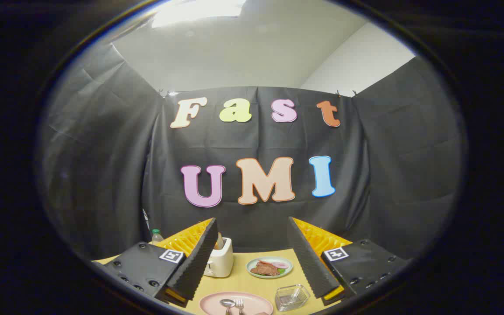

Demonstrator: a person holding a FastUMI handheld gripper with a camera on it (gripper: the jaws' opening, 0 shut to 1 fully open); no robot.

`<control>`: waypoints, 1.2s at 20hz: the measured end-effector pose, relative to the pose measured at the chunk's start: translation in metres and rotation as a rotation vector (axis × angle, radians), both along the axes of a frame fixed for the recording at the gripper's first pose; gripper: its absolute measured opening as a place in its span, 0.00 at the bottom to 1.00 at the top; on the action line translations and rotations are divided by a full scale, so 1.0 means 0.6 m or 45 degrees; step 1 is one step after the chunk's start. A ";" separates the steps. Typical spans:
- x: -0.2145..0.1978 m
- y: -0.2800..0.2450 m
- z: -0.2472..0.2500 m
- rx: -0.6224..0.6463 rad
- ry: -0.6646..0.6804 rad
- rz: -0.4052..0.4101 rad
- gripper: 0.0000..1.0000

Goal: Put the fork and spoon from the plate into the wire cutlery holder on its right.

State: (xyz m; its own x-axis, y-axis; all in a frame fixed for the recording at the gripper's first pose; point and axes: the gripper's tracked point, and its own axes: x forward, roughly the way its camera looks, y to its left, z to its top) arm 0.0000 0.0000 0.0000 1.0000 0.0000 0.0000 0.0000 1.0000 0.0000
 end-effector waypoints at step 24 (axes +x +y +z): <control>0.028 -0.004 -0.107 0.001 0.158 0.086 1.00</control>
State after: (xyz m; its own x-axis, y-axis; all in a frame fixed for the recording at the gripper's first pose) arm 0.0169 -0.0025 -0.0639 0.9900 0.0677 -0.1237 -0.0675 0.9977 0.0053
